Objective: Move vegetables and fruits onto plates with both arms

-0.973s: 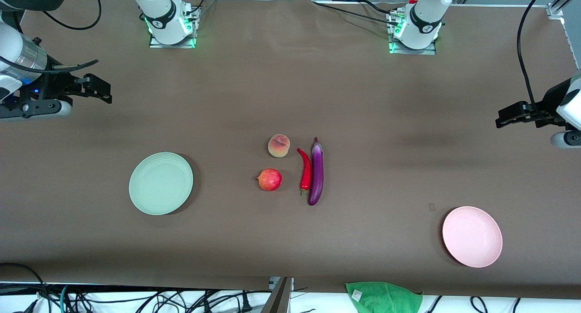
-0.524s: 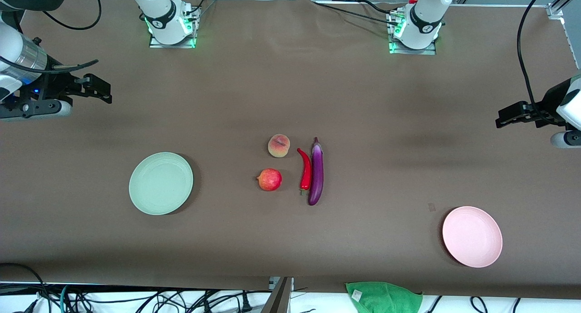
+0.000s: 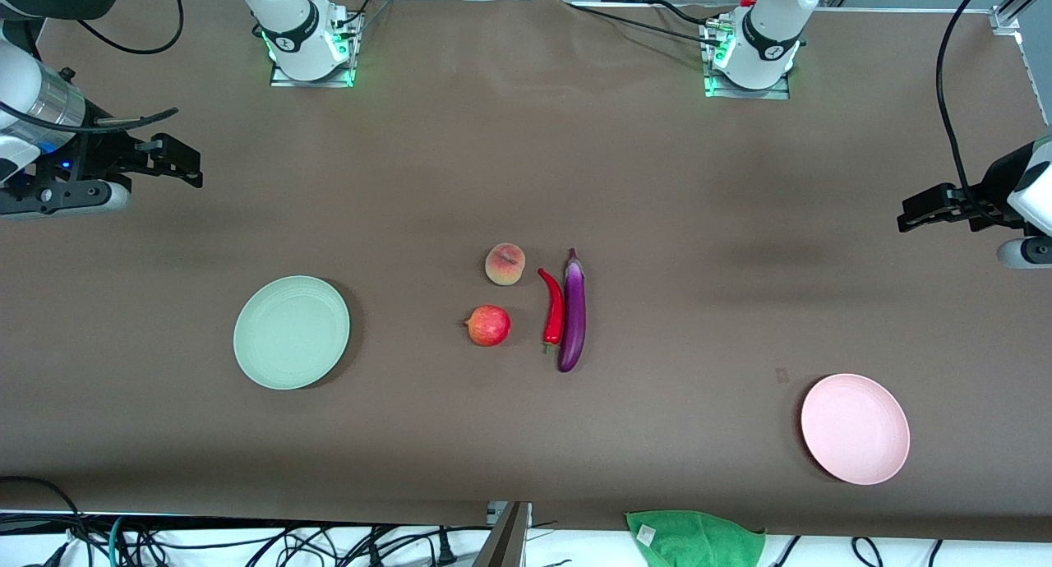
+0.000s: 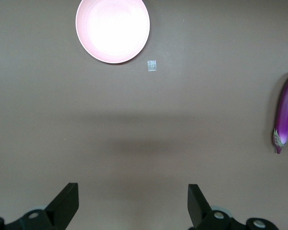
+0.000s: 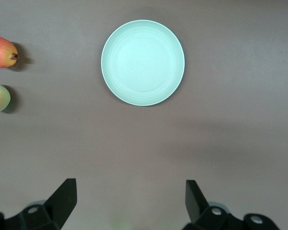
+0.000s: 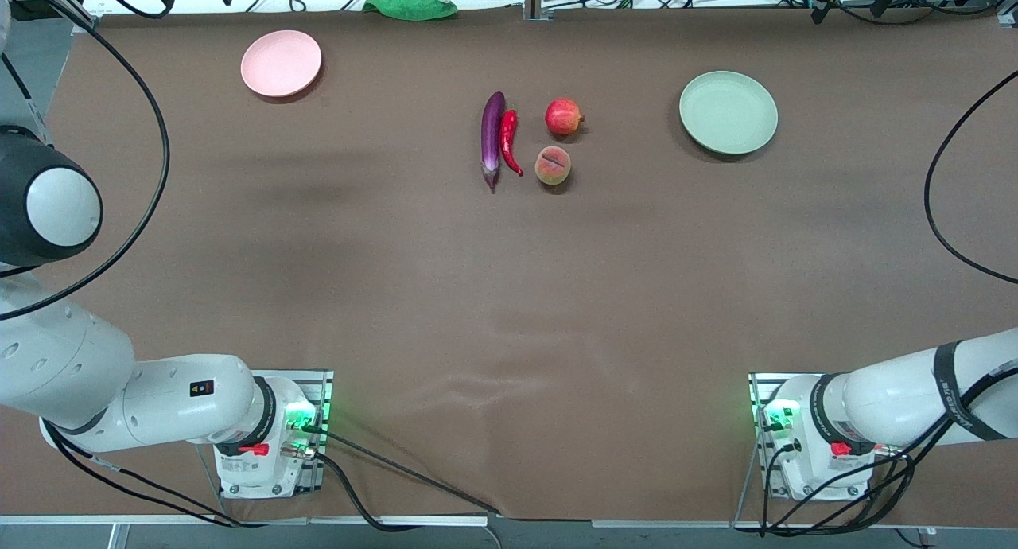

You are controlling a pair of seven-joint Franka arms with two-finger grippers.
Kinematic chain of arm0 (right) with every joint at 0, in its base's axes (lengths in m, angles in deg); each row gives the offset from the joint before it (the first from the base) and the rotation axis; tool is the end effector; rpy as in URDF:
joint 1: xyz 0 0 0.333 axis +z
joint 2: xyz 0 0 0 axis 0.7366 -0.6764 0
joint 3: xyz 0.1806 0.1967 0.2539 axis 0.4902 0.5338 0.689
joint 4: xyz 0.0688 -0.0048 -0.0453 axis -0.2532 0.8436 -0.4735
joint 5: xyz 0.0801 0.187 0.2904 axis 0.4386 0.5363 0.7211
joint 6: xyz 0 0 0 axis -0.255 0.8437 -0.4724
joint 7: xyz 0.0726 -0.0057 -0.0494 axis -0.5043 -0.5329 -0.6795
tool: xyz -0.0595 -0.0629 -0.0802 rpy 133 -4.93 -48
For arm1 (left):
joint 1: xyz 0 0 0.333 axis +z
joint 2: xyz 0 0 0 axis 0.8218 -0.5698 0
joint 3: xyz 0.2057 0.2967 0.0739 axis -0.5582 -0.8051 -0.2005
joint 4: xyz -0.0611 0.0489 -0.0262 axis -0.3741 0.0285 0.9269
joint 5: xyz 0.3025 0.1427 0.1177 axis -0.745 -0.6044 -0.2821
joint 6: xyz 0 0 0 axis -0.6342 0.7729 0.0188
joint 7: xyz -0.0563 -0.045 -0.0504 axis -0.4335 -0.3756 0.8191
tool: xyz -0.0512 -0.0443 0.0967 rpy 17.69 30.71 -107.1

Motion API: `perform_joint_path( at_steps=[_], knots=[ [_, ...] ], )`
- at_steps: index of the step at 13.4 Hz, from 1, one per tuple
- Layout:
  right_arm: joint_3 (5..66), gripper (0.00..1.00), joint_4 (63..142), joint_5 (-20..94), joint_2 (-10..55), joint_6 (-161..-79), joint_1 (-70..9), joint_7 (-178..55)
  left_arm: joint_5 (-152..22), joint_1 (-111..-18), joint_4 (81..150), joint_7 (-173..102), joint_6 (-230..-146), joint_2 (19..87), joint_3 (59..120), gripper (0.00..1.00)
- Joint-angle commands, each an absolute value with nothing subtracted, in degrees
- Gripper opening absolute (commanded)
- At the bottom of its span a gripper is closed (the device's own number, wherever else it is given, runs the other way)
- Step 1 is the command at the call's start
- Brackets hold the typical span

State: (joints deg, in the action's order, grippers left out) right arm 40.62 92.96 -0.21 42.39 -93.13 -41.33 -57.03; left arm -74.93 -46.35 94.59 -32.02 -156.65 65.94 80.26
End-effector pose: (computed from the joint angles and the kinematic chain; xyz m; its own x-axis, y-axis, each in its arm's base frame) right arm 0.5325 0.0552 0.6307 0.9903 0.1097 -0.0848 0.1102 -0.9939 0.0013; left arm 0.5817 0.0122 0.6292 0.9945 0.0511 -0.0919 0.0525 -0.9985 0.0122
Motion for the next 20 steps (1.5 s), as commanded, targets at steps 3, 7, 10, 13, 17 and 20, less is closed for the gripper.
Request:
perform_joint_path(
  at_steps=[3,7,10,13,17,20],
  knots=[
    [40.35,1.00,93.31,0.76,43.28,-92.53,-41.55,-59.71,-73.41,-46.04,92.65,-31.17,-155.78,65.07,80.25,1.00],
    [40.26,1.00,93.39,0.76,43.37,-92.44,-41.55,-59.72,-73.41,-46.04,92.65,-31.17,-155.78,65.07,80.25,1.00],
    [40.26,1.00,93.40,0.84,43.37,-92.17,-41.46,-59.63,-73.41,-46.04,92.65,-31.17,-155.78,65.07,80.25,1.00],
    [40.26,1.00,93.40,0.84,43.28,-92.26,-41.55,-59.63,-73.32,-46.04,92.65,-31.17,-155.78,65.07,80.25,1.00],
    [40.35,1.00,93.40,0.84,43.28,-92.26,-41.55,-59.63,-73.41,-46.04,92.65,-31.17,-155.78,65.07,80.25,1.00],
    [41.05,1.00,93.57,2.06,42.50,-93.92,-40.50,-57.79,-73.40,-46.30,92.65,-31.17,-155.78,64.99,80.34,1.00]
  ],
)
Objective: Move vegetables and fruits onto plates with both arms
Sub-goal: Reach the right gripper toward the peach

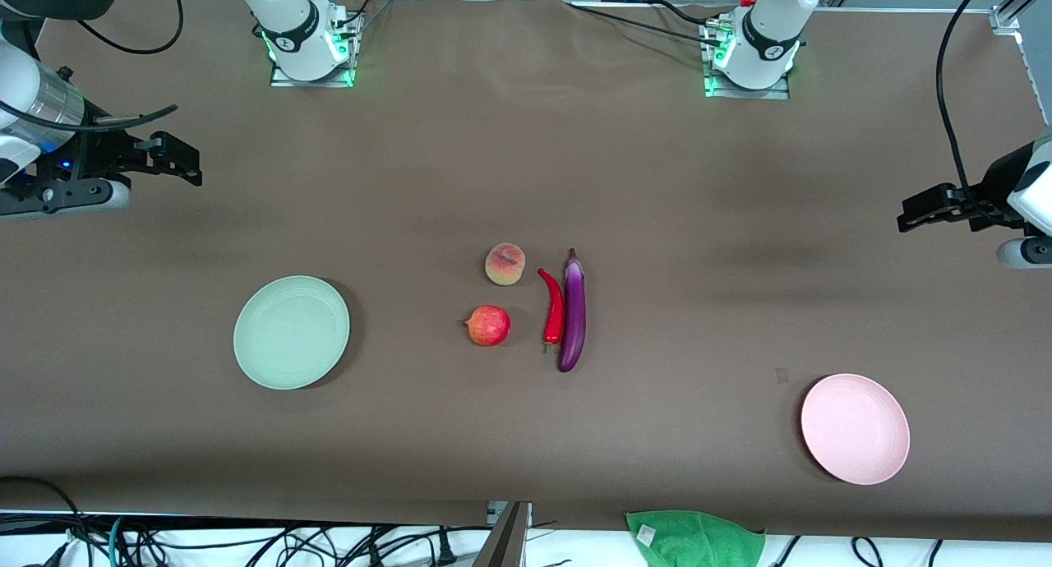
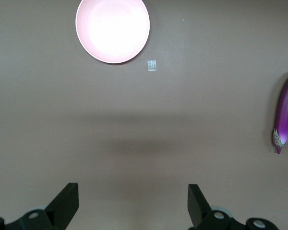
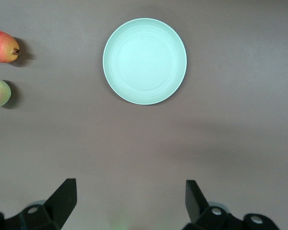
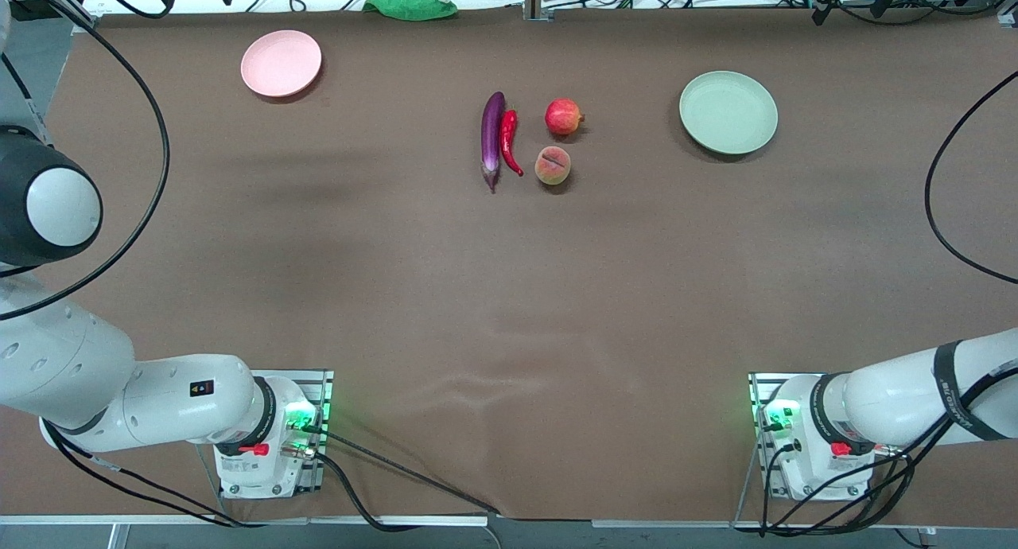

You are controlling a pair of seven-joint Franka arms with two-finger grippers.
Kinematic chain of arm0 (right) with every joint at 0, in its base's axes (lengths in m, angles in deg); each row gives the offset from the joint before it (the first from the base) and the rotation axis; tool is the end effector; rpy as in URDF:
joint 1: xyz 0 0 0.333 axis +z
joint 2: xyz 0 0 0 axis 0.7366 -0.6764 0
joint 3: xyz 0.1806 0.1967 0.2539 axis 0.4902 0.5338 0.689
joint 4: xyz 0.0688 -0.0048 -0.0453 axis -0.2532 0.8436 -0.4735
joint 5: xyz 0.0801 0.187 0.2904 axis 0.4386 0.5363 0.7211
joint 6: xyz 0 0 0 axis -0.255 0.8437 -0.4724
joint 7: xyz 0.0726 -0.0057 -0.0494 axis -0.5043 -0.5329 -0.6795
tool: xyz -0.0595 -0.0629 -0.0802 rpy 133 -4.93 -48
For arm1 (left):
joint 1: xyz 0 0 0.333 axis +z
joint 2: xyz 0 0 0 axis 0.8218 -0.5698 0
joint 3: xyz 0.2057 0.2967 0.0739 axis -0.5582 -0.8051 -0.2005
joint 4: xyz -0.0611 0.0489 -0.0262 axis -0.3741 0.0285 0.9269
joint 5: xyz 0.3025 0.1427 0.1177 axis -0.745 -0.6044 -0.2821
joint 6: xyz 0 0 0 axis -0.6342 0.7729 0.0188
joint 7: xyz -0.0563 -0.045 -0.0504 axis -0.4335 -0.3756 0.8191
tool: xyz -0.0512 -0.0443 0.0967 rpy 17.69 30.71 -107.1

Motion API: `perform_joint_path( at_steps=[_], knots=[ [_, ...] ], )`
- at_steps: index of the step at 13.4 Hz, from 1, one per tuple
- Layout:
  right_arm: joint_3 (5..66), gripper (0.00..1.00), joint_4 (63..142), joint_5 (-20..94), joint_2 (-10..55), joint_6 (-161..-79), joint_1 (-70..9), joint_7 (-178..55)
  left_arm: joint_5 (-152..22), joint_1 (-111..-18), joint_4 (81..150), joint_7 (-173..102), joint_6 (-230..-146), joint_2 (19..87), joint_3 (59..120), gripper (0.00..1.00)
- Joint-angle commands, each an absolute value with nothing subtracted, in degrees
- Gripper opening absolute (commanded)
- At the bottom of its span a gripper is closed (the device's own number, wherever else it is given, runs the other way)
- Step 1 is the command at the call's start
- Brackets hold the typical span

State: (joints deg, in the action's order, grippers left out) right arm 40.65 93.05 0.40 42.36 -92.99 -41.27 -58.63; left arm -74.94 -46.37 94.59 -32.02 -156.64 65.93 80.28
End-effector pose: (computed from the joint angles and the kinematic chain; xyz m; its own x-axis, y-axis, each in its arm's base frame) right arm 0.5320 0.0573 0.6296 0.9863 0.1392 -0.0889 0.1387 -0.9903 -0.0119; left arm 0.5817 0.0118 0.6291 0.9945 0.0505 -0.0922 0.0518 -0.9986 0.0121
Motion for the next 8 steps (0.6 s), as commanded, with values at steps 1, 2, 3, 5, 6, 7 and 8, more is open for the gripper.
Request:
perform_joint_path(
  at_steps=[1,2,3,5,6,7,8],
  knots=[
    [41.14,1.00,93.57,2.51,41.71,-95.15,-38.41,-54.56,-73.32,-46.30,92.65,-31.17,-155.69,64.99,80.34,1.00],
    [41.23,1.00,93.57,2.60,40.92,-96.47,-36.47,-50.88,-73.40,-46.21,92.65,-31.17,-155.60,64.99,80.34,1.00],
    [41.23,1.00,93.57,2.60,39.52,-98.31,-33.84,-47.19,-73.32,-46.04,92.65,-31.09,-155.60,64.99,80.34,1.00],
    [41.23,1.00,93.40,2.60,35.57,-104.01,-28.65,-38.93,-73.41,-45.86,92.82,-30.91,-155.60,64.73,80.34,1.00],
    [41.23,1.00,93.31,2.60,33.55,-106.91,-26.28,-35.32,-73.49,-45.95,92.91,-30.91,-155.51,64.55,80.34,1.00],
    [41.23,1.00,93.31,2.60,31.61,-109.98,-24.08,-31.54,-73.49,-45.95,93.26,-30.74,-155.51,64.37,80.34,1.00],
    [41.23,1.00,93.22,2.69,29.59,-113.23,-21.62,-27.33,-73.49,-45.95,93.61,-30.65,-155.51,64.11,80.34,1.00]
  ],
)
